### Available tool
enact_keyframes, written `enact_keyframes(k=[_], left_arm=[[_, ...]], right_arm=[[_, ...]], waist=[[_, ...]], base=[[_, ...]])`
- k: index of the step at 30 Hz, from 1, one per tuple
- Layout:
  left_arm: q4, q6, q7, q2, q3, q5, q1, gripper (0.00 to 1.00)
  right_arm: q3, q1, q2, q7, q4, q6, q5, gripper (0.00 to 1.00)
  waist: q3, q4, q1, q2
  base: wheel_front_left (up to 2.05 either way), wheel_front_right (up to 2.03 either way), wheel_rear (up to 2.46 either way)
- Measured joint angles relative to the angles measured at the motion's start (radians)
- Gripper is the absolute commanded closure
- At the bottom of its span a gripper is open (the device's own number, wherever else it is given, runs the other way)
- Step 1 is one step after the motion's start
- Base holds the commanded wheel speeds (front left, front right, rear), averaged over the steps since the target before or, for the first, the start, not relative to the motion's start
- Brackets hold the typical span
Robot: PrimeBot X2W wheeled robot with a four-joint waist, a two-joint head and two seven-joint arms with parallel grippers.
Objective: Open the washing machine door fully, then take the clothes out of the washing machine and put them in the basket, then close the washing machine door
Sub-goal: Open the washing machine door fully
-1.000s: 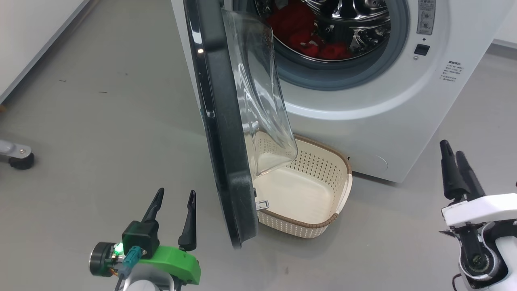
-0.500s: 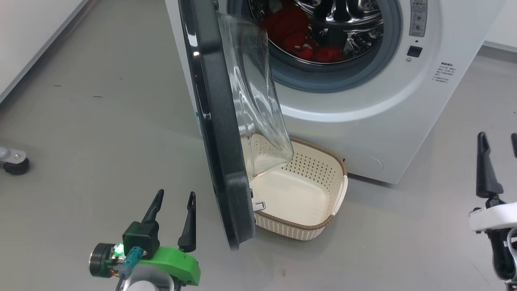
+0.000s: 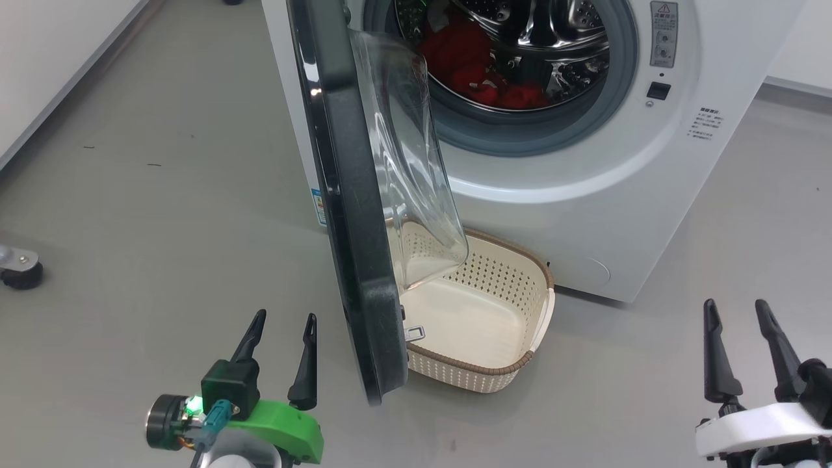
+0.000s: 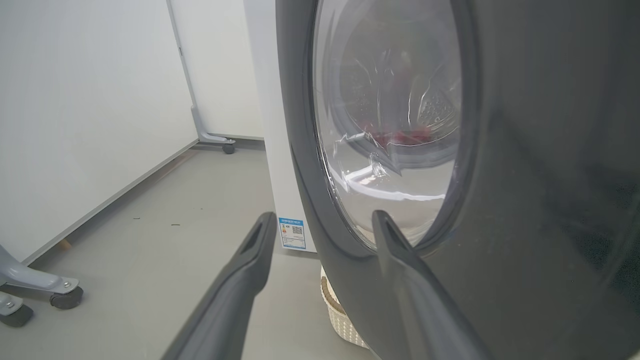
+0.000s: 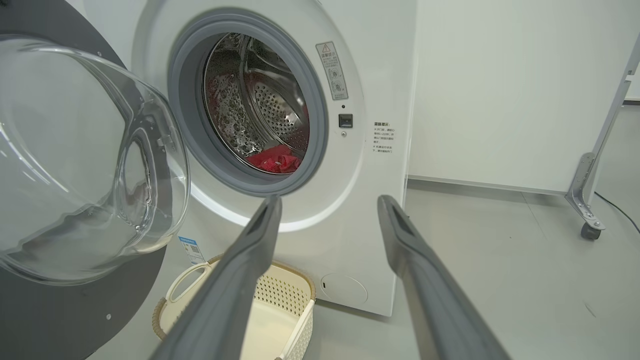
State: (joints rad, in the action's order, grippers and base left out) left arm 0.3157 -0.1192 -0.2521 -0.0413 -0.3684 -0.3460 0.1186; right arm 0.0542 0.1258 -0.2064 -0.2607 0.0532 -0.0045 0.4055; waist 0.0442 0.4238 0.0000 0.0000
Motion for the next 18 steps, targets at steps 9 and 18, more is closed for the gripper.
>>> enact_keyframes(k=[9,18], left_arm=[[0.004,0.0,0.0,0.0,-0.002,0.0,0.0,0.0],[0.006,0.0,0.0,0.0,-0.007,0.0,0.0,0.0]], right_arm=[[0.045,0.052,0.07,0.0,0.017,0.003,-0.054,0.0],[0.044,0.06,0.101,0.0,0.021,0.021,-0.102,0.0]], waist=[[-0.004,0.004,0.0,0.0],[-0.005,0.008,0.0,0.0]], base=[[0.0,0.0,0.0],[0.0,0.0,0.0]])
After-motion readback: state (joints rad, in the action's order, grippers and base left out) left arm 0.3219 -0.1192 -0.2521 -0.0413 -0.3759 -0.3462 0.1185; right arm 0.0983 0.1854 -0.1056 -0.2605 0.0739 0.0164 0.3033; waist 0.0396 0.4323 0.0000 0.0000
